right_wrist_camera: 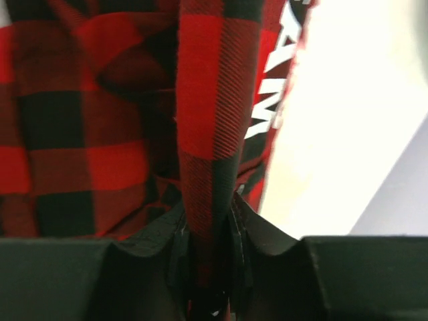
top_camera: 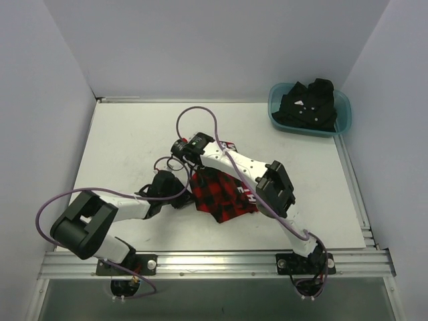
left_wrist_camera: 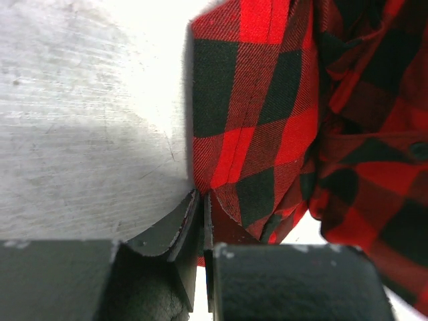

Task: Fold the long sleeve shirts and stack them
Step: Fold the shirt

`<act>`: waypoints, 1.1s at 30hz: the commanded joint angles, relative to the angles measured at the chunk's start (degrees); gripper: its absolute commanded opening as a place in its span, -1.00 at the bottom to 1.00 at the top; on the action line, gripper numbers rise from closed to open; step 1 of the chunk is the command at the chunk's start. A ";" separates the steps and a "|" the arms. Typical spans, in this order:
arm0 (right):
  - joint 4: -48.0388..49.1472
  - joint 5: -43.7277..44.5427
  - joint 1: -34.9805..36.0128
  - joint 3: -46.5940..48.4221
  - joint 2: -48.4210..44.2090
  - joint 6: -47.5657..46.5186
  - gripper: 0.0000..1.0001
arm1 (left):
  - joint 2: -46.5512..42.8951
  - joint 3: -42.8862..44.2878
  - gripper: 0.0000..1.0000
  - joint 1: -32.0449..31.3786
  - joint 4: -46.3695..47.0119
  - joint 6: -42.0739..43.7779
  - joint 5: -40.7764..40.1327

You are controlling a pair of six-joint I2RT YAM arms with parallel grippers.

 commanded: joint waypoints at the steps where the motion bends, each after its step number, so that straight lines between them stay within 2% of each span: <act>1: 2.45 -5.69 1.50 -2.11 -0.84 0.80 -0.57 | -0.89 -1.55 -0.74 -0.12 3.00 -1.58 -2.16; 2: 3.51 -7.19 1.68 -3.16 -1.46 0.80 -0.55 | -0.89 -1.90 -0.74 -0.12 3.35 -2.20 -2.07; 3: 4.83 -8.60 1.86 -5.87 -3.03 0.88 -0.34 | -0.89 -2.43 -0.74 -0.12 4.40 -2.38 -1.98; 5: 8.26 -12.73 2.03 -8.17 -4.79 1.06 -0.30 | -1.24 -3.83 -0.74 -0.12 5.63 -3.34 -2.07; 6: 9.49 -14.49 1.95 -10.18 -6.63 1.23 -0.19 | -1.24 -4.27 -0.74 -0.12 6.42 -3.61 -2.16; 13: 16.26 -20.47 1.77 -16.08 -10.95 1.32 -0.20 | -3.34 -5.86 -0.74 -0.12 7.13 -4.13 -2.86; 20: 22.23 -30.05 -0.16 -21.79 -14.64 3.52 0.01 | -5.10 -6.83 -0.71 -0.12 7.13 -4.31 -3.65; 24: 26.36 -33.92 -1.39 -26.36 -22.18 4.92 0.02 | -7.03 -7.27 -0.52 -0.12 6.78 -4.14 -3.48; 25: 27.76 -34.80 -2.18 -27.59 -23.68 5.10 0.00 | -8.43 -7.01 -0.40 -0.03 6.17 -3.79 -3.48; 29: 30.67 -36.30 -3.67 -34.79 -30.72 5.89 -0.14 | -14.58 -5.25 -0.03 -0.03 -1.45 -0.45 -5.14; 33: 36.81 -38.14 -3.77 -45.14 -38.44 7.56 -0.36 | -21.44 -0.07 0.12 0.23 -12.18 4.73 -8.91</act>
